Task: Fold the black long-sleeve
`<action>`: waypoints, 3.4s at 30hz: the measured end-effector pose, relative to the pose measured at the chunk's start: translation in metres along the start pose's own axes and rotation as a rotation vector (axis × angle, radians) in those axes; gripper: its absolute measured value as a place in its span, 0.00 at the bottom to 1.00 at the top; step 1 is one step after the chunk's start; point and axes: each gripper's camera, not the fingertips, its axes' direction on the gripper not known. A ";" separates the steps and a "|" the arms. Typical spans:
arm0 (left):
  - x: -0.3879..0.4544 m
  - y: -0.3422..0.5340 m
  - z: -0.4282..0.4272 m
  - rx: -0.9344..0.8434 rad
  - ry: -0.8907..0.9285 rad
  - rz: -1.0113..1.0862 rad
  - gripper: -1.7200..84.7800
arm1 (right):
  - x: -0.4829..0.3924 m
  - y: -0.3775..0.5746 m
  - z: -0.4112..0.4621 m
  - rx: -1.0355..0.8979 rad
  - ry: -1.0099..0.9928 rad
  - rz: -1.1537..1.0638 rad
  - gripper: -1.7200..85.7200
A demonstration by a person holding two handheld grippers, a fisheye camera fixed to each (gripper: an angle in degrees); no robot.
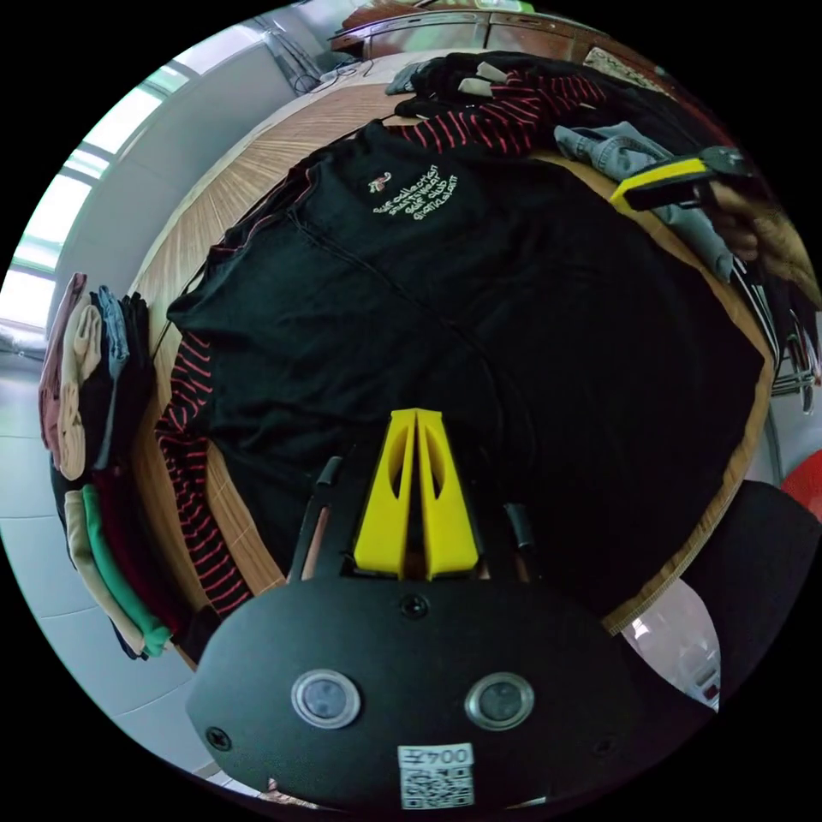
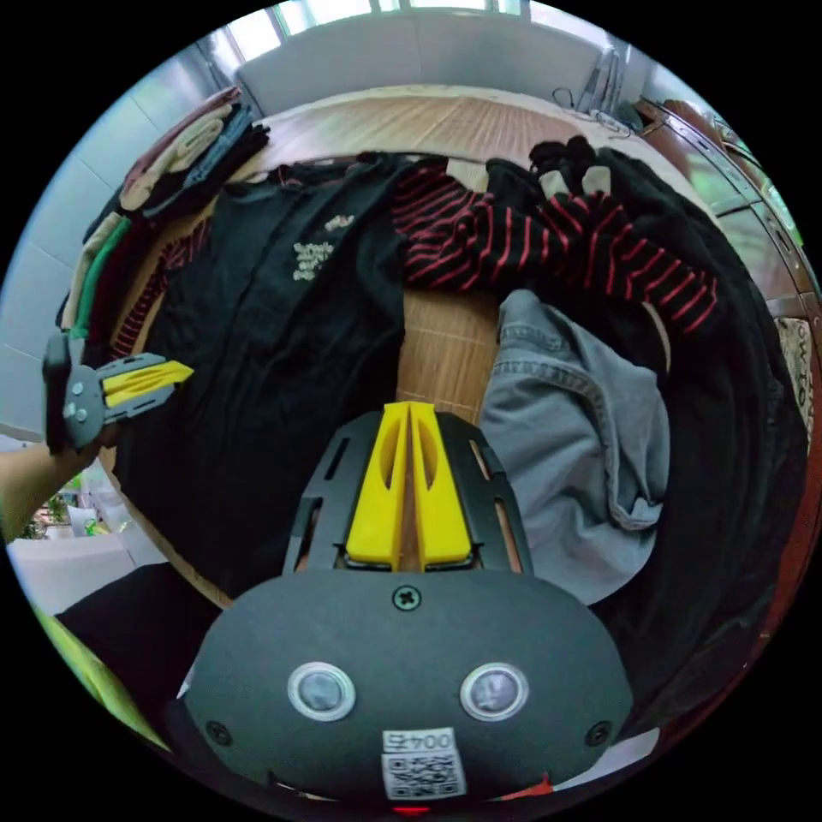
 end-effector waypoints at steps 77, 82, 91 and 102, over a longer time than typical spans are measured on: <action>0.030 -0.346 -0.304 -0.109 1.077 -0.377 0.22 | -0.035 0.047 0.069 -0.011 -0.180 -0.169 0.04; 0.048 -0.305 -0.295 0.186 0.996 -0.495 0.19 | -0.005 0.053 0.056 0.045 -0.284 -0.011 0.07; 0.029 -0.122 -0.263 0.166 -0.127 -0.317 0.13 | -0.024 0.013 0.027 0.156 -0.303 -0.090 0.09; 0.010 -0.099 -0.174 0.094 -0.313 -0.101 0.13 | -0.003 -0.022 0.041 0.127 -0.141 0.049 0.13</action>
